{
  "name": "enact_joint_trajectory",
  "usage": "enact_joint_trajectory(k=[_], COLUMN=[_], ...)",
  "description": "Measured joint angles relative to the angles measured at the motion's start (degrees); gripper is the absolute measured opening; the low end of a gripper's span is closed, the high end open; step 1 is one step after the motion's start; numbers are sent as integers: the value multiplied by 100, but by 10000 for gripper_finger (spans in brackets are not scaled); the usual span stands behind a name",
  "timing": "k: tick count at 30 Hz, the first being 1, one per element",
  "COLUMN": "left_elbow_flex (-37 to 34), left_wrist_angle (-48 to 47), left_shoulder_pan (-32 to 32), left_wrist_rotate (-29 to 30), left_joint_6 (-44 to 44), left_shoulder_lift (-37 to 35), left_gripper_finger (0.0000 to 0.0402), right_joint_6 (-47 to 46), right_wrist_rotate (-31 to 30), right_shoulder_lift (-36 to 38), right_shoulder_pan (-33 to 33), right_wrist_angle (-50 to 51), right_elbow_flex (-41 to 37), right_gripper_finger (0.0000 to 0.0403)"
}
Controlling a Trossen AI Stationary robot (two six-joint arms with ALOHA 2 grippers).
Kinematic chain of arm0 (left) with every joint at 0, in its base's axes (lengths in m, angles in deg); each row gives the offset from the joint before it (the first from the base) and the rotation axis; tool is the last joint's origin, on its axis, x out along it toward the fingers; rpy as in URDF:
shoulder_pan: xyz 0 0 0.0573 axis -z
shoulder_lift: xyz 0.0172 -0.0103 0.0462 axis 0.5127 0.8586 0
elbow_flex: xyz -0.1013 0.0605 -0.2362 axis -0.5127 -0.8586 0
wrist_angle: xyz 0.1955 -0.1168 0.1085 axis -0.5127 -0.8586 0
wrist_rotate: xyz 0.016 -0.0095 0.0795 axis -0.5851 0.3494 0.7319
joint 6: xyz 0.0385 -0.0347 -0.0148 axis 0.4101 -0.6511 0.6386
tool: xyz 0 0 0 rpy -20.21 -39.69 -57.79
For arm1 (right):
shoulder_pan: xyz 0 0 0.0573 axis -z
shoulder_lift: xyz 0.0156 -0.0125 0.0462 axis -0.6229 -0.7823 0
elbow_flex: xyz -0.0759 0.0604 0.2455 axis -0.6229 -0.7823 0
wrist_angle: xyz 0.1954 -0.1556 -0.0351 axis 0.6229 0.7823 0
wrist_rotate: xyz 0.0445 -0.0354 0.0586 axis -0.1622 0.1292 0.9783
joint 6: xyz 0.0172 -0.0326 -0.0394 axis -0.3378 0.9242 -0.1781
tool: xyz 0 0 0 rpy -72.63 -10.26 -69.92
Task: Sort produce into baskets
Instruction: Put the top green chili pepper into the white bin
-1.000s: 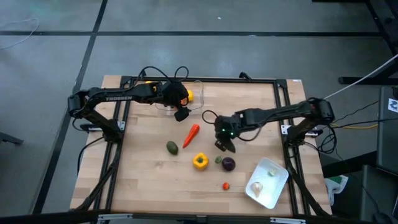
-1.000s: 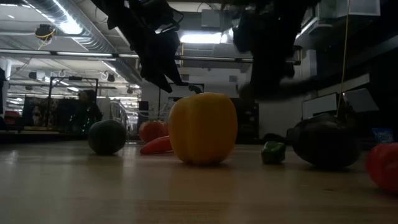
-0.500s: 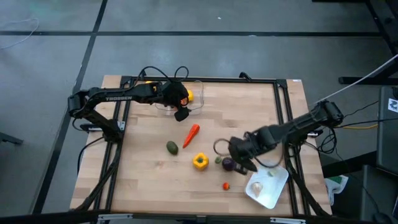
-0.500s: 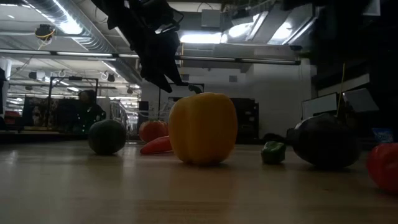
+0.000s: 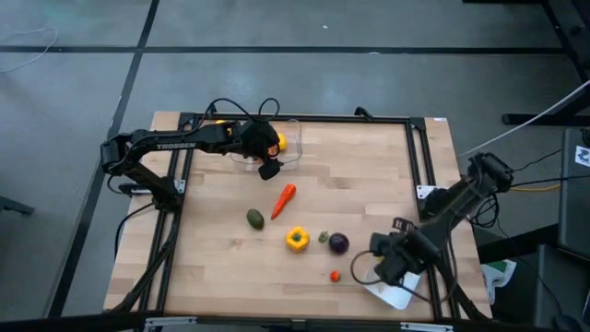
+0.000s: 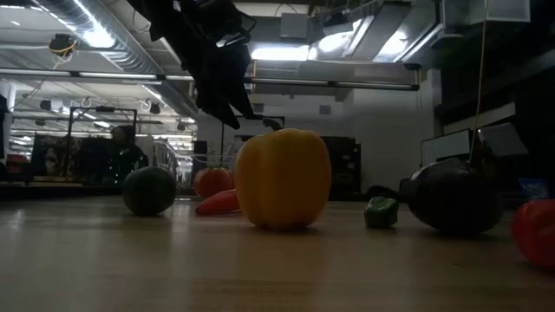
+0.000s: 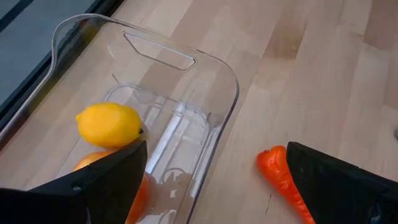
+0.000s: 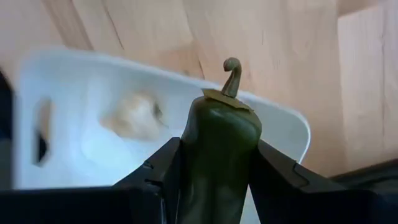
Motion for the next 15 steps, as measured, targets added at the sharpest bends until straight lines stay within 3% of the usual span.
enact_joint_trajectory(k=[10, 15], left_elbow_flex=[0, 0], left_wrist_angle=[0, 0], left_shoulder_pan=[1, 2], left_wrist_rotate=[0, 0], left_joint_6=[0, 0], left_shoulder_lift=[0, 0], left_gripper_finger=[382, 382], right_joint_6=[2, 22], right_wrist_rotate=[-495, -411], right_shoulder_lift=[-2, -2], right_shoulder_pan=[-229, -227], right_wrist_angle=[-42, -122], right_elbow_flex=[-630, -856], right_gripper_finger=[147, 147])
